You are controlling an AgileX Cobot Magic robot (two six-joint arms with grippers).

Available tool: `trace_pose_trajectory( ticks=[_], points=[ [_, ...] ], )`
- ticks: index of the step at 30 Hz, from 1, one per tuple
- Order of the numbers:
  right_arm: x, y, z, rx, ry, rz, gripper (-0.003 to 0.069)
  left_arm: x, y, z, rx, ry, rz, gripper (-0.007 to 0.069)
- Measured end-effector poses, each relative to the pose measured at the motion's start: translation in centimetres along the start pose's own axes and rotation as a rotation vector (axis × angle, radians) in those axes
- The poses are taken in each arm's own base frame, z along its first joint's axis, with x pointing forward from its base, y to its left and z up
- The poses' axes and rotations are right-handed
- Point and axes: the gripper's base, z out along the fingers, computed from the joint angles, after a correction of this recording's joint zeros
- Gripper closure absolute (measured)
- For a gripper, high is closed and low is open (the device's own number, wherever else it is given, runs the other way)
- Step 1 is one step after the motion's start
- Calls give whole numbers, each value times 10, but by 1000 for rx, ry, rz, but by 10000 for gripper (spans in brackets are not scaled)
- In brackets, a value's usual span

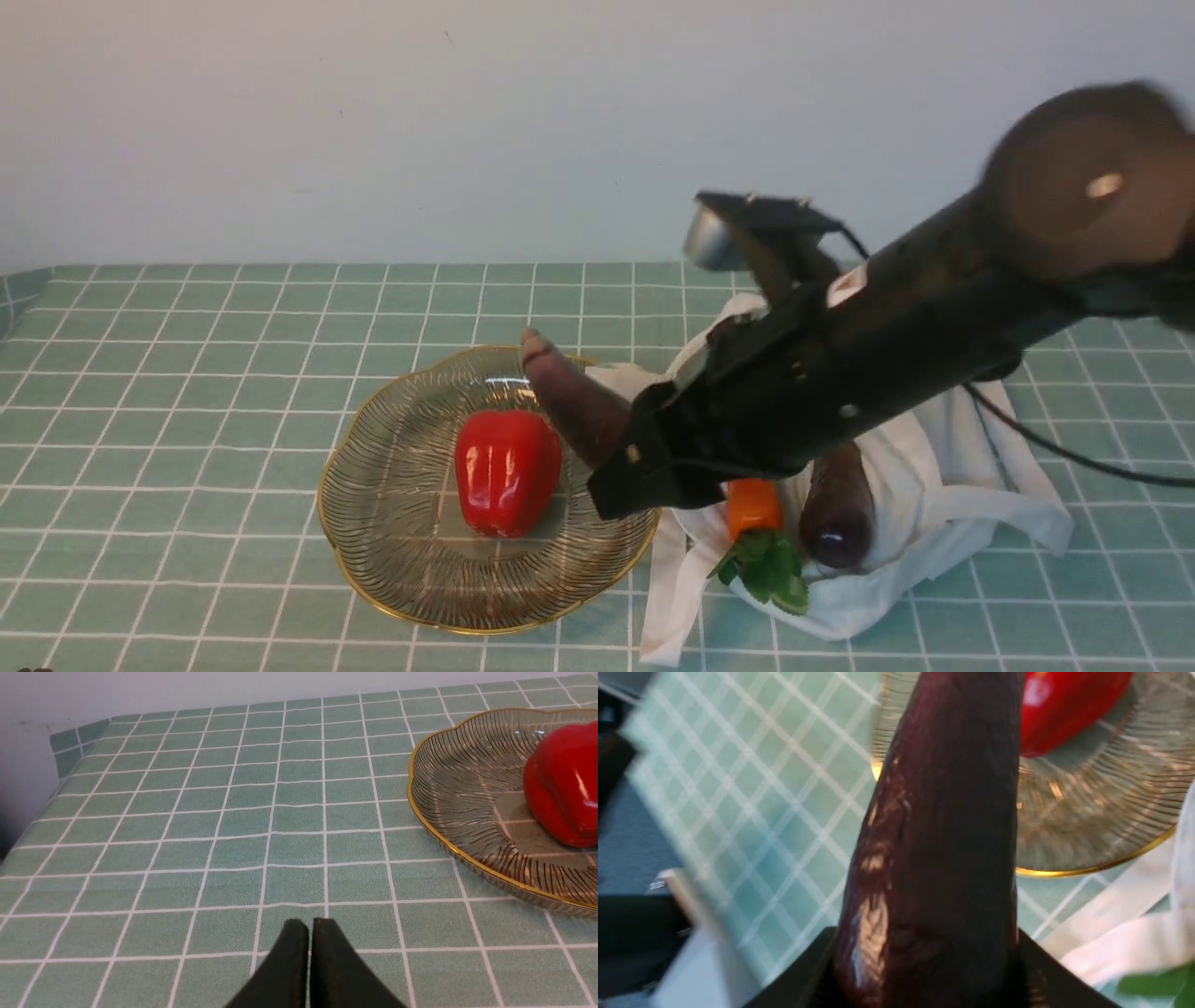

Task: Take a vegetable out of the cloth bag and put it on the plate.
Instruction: Use the right arm to put the eggplant into the empty plate on the left

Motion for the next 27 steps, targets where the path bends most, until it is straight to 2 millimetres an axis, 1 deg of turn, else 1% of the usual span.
trace_pose_trajectory(
  ticks=[2, 5, 6, 7, 10, 12, 15, 18, 19, 20, 21, 22, 23, 24, 25, 27],
  points=[
    [-6, -13, 23, 38, 22, 10, 292, 0, 0, 0, 0, 0, 0, 629],
    [-19, -25, 43, 85, 11, 26, 292, 0, 0, 0, 0, 0, 0, 629],
    [-21, -25, 43, 89, 6, 23, 292, 0, 0, 0, 0, 0, 0, 629],
    [-29, -30, 50, 111, -10, 34, 292, 0, 0, 0, 0, 0, 0, 629],
    [-41, -35, 59, 137, -38, 51, 292, 0, 0, 0, 0, 0, 0, 629],
    [-44, -37, 64, 147, -36, 54, 292, 0, 0, 0, 0, 0, 0, 629],
    [-42, -40, 71, 152, -16, 60, 292, 0, 0, 0, 0, 0, 0, 629],
    [-37, -41, 77, 150, 31, 64, 249, 0, 0, 0, 0, 0, 0, 629],
    [-36, -41, 78, 147, 53, 68, 193, 0, 0, 0, 0, 0, 0, 629],
    [-35, -41, 78, 145, 63, 71, 153, 0, 0, 0, 0, 0, 0, 629],
    [-34, -41, 78, 145, 65, 71, 146, 0, 0, 0, 0, 0, 0, 629],
    [-35, -39, 76, 141, 78, 74, 84, 0, 0, 0, 0, 0, 0, 629],
    [-35, -39, 76, 138, 86, 73, 50, 0, 0, 0, 0, 0, 0, 629],
    [-35, -38, 75, 136, 93, 74, 43, 0, 0, 0, 0, 0, 0, 629],
    [-37, -35, 72, 128, 116, 66, -1, 0, 0, 0, 0, 0, 0, 629],
    [-40, -31, 66, 118, 146, 54, -20, 0, 0, 0, 0, 0, 0, 629]
  ],
)
